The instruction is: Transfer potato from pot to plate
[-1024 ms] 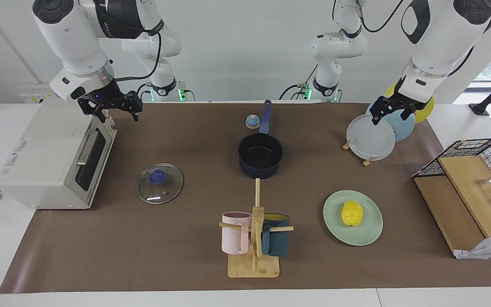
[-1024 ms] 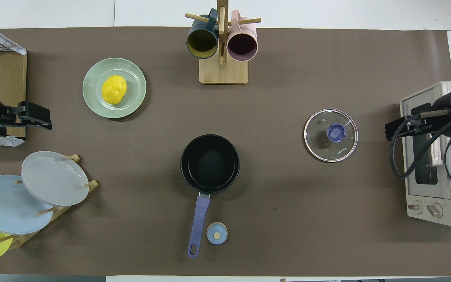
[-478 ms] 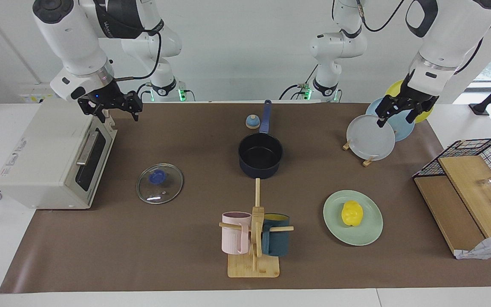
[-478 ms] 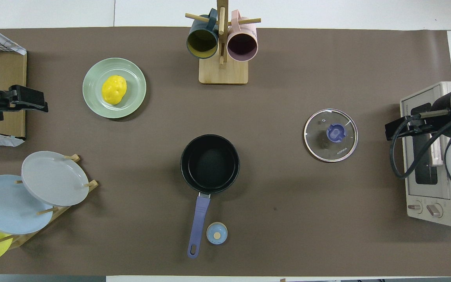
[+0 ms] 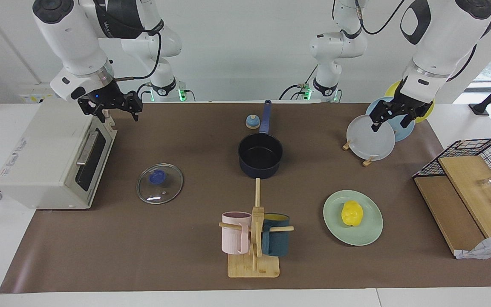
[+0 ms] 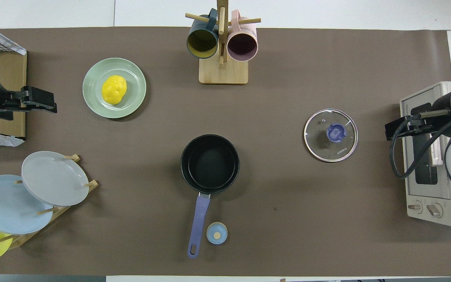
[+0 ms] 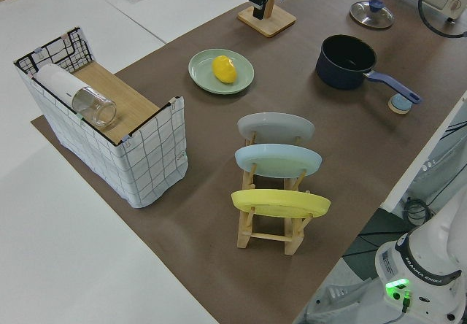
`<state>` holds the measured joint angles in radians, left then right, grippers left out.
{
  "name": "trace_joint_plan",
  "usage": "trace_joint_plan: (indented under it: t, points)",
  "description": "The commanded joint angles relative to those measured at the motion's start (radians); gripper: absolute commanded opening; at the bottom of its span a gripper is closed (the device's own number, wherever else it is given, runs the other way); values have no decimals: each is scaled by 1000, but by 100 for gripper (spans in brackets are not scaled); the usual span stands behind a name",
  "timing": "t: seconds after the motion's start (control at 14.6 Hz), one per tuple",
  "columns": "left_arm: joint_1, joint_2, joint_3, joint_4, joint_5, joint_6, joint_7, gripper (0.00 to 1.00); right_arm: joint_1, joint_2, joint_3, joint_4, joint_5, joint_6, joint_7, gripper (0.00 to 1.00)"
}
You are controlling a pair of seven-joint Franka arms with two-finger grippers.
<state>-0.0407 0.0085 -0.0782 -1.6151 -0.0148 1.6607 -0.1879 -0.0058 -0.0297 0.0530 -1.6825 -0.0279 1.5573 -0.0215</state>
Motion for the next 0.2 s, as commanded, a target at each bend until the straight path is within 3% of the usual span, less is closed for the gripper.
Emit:
trace_joint_plan:
  t: [0.0,0.14]
  points:
    - [-8,-16,24,-20,-14,14,19,100,-5,-4,4,0,16,12,11,100]
    - [-10,-16,24,-20,-14,13,21,100,-5,-4,4,0,16,12,11,100]
